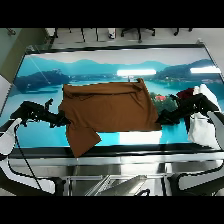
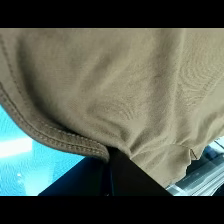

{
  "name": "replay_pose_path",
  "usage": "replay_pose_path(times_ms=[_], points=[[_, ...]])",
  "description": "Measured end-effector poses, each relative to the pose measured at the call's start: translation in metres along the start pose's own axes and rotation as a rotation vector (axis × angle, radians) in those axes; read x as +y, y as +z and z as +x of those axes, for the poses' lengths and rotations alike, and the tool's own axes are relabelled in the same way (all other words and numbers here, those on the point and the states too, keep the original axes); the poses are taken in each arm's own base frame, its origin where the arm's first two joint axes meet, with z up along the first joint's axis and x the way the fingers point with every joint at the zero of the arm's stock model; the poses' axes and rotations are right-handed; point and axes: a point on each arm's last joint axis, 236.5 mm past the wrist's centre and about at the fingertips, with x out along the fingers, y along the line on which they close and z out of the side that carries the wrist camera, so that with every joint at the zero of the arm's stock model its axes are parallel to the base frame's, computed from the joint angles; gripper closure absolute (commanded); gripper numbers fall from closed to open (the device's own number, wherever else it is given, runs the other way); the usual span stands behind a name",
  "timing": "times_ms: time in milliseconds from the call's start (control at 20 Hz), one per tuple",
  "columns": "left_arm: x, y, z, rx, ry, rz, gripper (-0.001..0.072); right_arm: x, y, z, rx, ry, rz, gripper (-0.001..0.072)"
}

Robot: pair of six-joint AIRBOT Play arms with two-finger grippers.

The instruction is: Fold the shirts.

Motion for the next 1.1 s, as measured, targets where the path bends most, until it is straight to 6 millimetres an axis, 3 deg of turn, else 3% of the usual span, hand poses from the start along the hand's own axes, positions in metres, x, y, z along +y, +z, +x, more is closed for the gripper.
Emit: replay_pose_path(times_ms=[150,200,250,450,550,600,700,800,850,950,1000,1100], points=[[0.000,0.000,0.000,0.003,0.000,0.002,0.0695,0.002,-0.001,0.012,0.029,0.001,-0.007,0.0352],[-0.001,-0.001,0.000,0.004,-0.001,0.002,0.0695,0.003,-0.001,0.015,0.032,0.001,-0.011,0.0556],[-0.001,-0.001,0.000,0.006,-0.001,0.002,0.0695,0.002,0.001,0.018,0.028,-0.005,-0.021,0.0691],[-0.004,0.002,-0.009,-0.025,0.022,0.030,0.0695,0.018,0.018,0.019,-0.034,0.047,-0.033,0.0692],[-0.023,0.011,-0.034,-0.109,0.021,0.076,0.0696,0.030,0.038,0.005,-0.120,0.052,-0.062,0.0692],[-0.042,0.018,-0.054,-0.173,0.008,0.114,0.0695,0.047,0.049,-0.011,-0.172,0.075,-0.088,0.0692],[-0.091,0.026,-0.113,-0.333,-0.010,0.226,0.0696,0.097,0.071,-0.063,-0.311,0.125,-0.188,0.0692],[-0.162,0.023,-0.198,-0.576,-0.032,0.386,0.0695,0.161,0.084,-0.145,-0.526,0.126,-0.352,0.0692],[-0.200,0.010,-0.245,-0.711,-0.038,0.467,0.0695,0.203,0.079,-0.195,-0.652,0.120,-0.454,0.0692],[-0.280,-0.044,-0.350,-1.041,-0.047,0.649,0.0695,0.280,0.046,-0.291,-0.913,0.088,-0.645,0.0692],[-0.316,-0.086,-0.399,-1.206,-0.052,0.732,0.0696,0.323,0.012,-0.344,-1.071,0.061,-0.751,0.0692],[-0.370,-0.183,-0.478,-1.519,-0.057,0.866,0.0696,0.385,-0.067,-0.420,-1.340,-0.005,-0.914,0.0692]])
